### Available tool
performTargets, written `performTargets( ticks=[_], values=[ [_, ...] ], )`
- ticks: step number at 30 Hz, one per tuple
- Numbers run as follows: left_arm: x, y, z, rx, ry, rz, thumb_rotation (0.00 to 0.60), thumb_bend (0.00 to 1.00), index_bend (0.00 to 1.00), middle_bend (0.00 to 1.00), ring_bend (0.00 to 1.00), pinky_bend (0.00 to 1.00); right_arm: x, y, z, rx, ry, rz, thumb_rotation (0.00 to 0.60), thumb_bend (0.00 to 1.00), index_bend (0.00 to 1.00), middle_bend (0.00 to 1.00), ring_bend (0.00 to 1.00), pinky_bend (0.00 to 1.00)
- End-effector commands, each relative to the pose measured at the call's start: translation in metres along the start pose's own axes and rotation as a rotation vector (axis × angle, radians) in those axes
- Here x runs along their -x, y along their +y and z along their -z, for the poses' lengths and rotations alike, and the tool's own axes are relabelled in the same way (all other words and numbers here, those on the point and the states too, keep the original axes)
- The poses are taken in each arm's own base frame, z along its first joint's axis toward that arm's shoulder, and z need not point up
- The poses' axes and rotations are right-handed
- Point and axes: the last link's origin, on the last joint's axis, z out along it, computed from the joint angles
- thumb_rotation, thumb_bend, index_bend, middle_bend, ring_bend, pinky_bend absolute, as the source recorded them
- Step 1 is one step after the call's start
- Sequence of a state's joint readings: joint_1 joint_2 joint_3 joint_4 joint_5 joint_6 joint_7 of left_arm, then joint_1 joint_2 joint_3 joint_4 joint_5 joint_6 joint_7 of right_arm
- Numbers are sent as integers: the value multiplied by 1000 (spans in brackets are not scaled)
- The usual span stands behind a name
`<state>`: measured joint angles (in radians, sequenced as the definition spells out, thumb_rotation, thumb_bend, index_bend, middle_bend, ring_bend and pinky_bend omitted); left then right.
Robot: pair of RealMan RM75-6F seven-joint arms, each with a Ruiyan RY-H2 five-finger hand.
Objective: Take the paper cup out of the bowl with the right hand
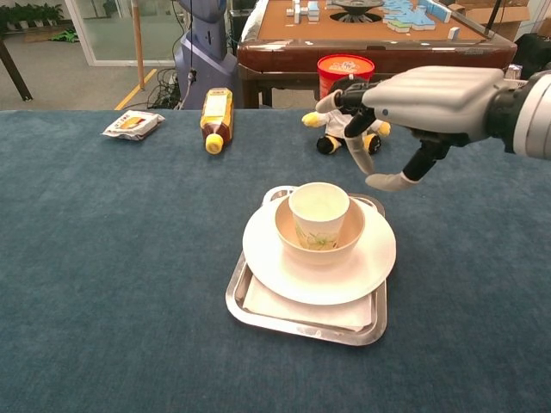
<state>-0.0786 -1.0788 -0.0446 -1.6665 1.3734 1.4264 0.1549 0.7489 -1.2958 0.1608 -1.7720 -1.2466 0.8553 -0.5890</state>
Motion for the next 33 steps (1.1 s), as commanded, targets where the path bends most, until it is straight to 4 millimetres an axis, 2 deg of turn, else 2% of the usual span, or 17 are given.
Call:
performTargets(
  ticks=[1,10,33],
  values=[
    [0,0,0,-1,0,0,600,61,467,330,258,442,4,-3,-2,-2,-18,7,600,424,561,47,0,80],
    [-2,-1,0,-4,6,3,600,60,467,330,258,442,10,-7,-9,2,-44,36,600,317,497,19,0,71],
    [-7,-5,0,-10,19,15,600,61,467,330,258,442,20,-27,-26,-27,-76,62,600,328,494,10,0,63]
  ],
)
